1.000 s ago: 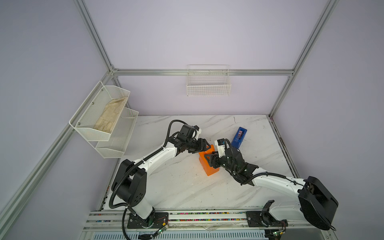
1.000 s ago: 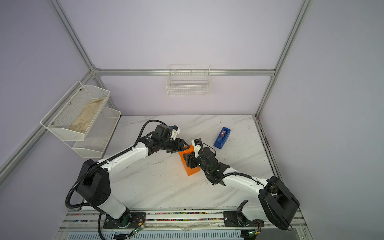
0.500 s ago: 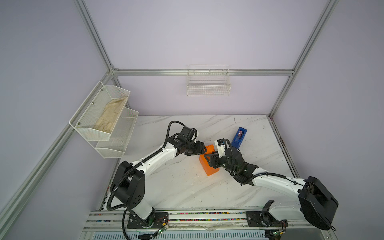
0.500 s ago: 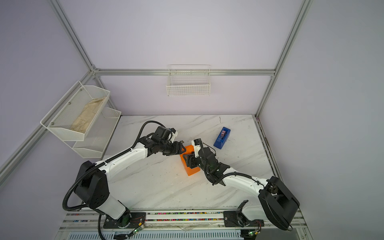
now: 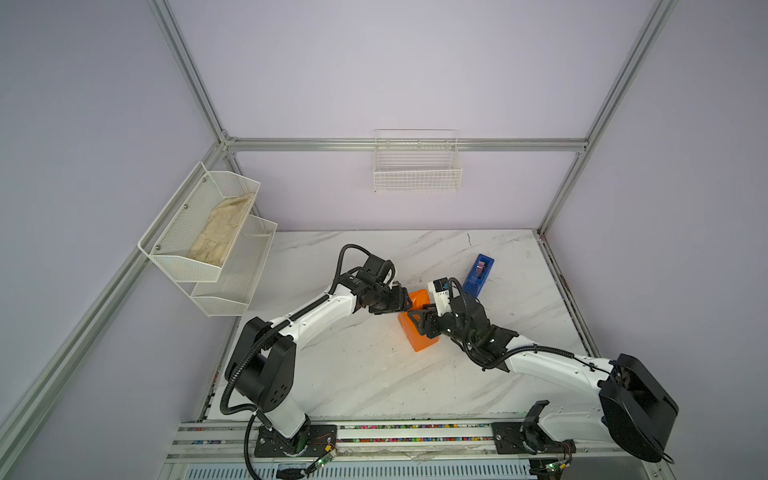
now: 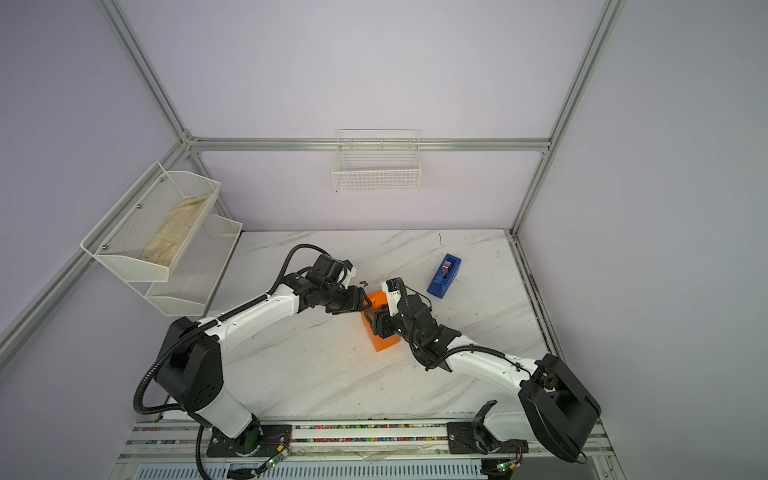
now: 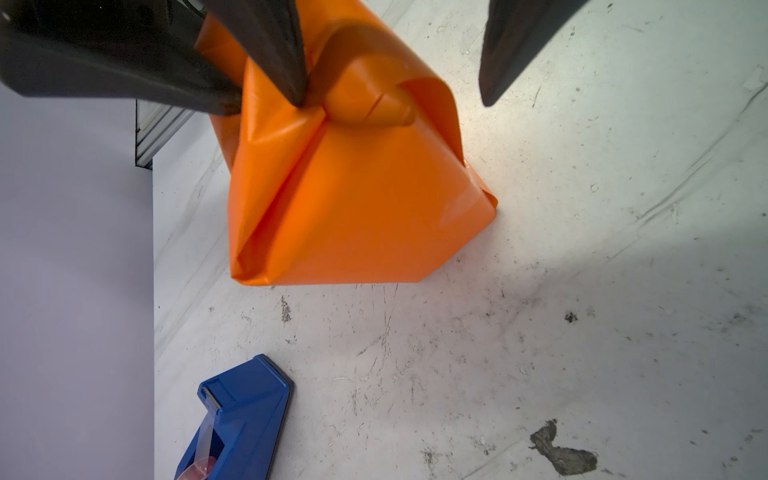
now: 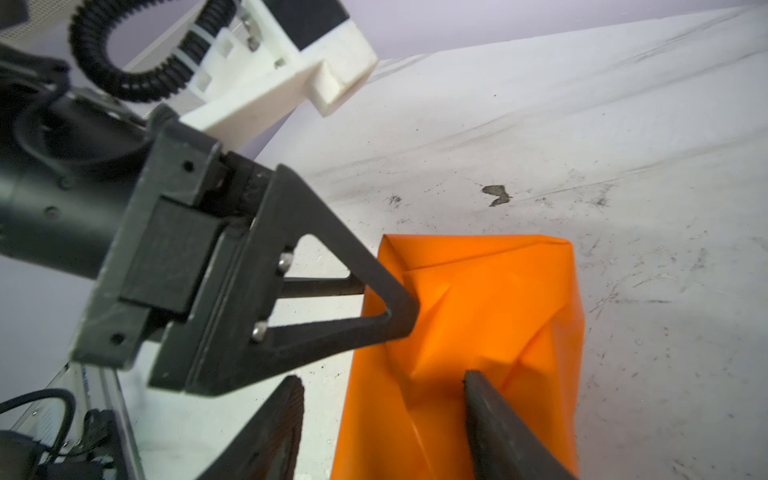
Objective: Wrap the gift box in paper
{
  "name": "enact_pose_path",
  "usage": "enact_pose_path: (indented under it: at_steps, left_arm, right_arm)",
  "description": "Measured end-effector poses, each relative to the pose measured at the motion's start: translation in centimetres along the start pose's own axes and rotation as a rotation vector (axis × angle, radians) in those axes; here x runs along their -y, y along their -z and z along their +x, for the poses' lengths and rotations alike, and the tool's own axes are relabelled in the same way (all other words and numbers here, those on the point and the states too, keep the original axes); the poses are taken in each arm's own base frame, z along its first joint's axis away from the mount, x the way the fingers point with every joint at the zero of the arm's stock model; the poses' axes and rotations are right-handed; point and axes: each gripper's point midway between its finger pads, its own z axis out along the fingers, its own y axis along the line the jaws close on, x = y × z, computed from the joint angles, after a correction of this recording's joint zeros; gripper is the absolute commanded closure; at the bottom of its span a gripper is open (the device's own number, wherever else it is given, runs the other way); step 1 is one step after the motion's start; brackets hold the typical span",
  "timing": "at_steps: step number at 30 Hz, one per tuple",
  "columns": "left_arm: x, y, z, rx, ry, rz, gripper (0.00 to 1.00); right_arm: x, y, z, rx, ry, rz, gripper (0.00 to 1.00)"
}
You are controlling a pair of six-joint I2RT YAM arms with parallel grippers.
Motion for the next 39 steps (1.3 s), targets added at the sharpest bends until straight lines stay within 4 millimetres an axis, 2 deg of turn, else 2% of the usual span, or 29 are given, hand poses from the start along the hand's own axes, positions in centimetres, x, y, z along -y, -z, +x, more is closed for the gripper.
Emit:
enact_pose_path:
  at_steps: [5,10,15,22,24,27,30,35,39]
  left_arm:
    - [0.0,-0.1,0.0,0.002,-0.001,0.002,0.36]
    - [0.0,-0.1,-0.1,0.005,-0.001,0.005,0.37]
    - [-0.1,0.1,-0.2,0.008,0.001,0.002,0.35]
    - [-1.2,1.7,-0.8,-0.004,-0.064,-0.029,0.28]
    - [-0.3,2.6,-1.9,0.004,-0.116,-0.007,0.27]
    - [2.0,3.9,-3.9,0.026,-0.209,0.065,0.25]
    - [4.1,4.4,-5.2,0.028,-0.299,0.134,0.24]
    - [5.6,2.9,-5.8,-0.038,-0.399,0.212,0.24]
    - [4.8,0.2,-4.8,-0.146,-0.425,0.23,0.26]
  right_arm:
    - [-0.7,0.2,0.4,-0.042,-0.062,-0.071,0.4]
    - [-0.7,0.3,0.4,-0.061,-0.127,-0.096,0.46]
    - [-0.4,0.4,0.4,-0.069,-0.169,-0.105,0.47]
    - [0.6,0.5,0.3,-0.075,-0.204,-0.099,0.54]
    - [0.7,0.5,0.3,-0.078,-0.207,-0.102,0.55]
    - [0.8,0.5,0.4,-0.083,-0.209,-0.107,0.56]
    - [0.8,0.5,0.5,-0.085,-0.209,-0.11,0.57]
    - [0.8,0.5,0.5,-0.085,-0.211,-0.11,0.57]
    - [0.8,0.5,0.5,-0.087,-0.211,-0.112,0.57]
